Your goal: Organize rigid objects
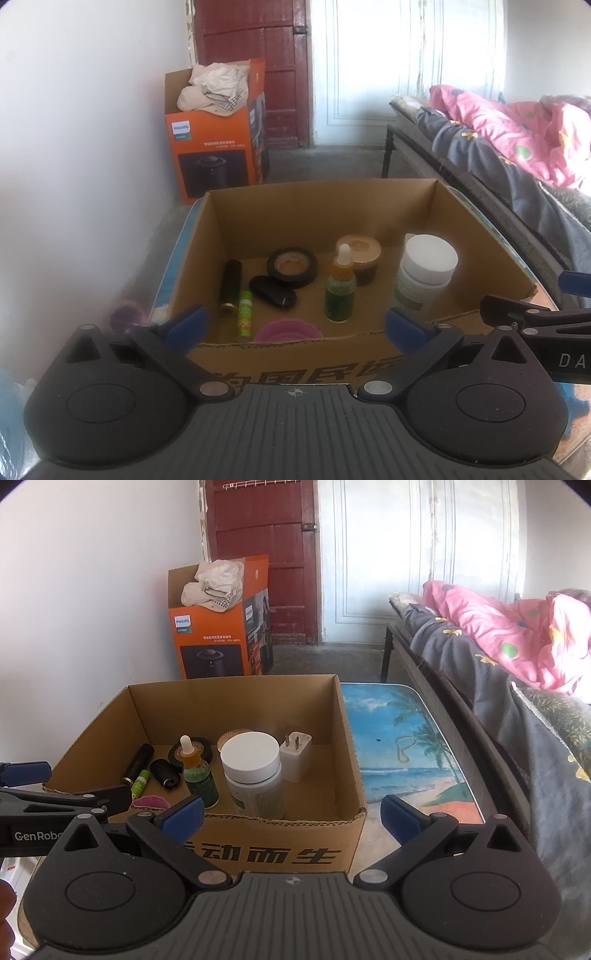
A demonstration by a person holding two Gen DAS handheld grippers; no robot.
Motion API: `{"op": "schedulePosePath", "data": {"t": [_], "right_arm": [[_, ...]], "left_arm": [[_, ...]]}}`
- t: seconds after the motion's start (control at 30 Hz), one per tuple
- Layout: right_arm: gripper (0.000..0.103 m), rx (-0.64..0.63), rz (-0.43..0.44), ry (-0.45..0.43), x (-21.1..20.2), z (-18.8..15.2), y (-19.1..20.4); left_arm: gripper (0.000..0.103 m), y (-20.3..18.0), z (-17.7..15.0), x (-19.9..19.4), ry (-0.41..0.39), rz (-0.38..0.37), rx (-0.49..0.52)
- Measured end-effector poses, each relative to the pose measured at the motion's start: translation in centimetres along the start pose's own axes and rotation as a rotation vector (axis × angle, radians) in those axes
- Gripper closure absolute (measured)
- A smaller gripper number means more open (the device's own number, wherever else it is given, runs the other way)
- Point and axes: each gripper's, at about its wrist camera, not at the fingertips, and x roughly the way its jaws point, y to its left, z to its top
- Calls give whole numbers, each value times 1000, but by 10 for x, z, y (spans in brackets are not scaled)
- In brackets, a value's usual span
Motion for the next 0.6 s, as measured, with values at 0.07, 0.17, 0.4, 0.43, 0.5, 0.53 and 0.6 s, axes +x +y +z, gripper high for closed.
{"op": "schedulePosePath", "data": {"t": [0.07,0.17,0.4,0.43,0.5,0.53,0.6], "right_arm": [[0,0,2,3,1,0,0],[0,-1,1,6,1,0,0],[0,0,2,9,4,1,0],[0,0,2,10,4,1,-1],[0,1,2,11,4,1,-1],[0,2,2,12,5,0,-1],[0,3,2,12,5,-1,-1]], "left_arm": [[1,0,0,0,3,2,-1],[1,1,0,1,6,4,-1],[1,3,0,2,12,5,0],[1,2,0,2,13,5,0],[1,2,0,3,15,3,-1],[1,1,-1,2,17,2,-2],[1,-1,-1,3,19,1,-2]]}}
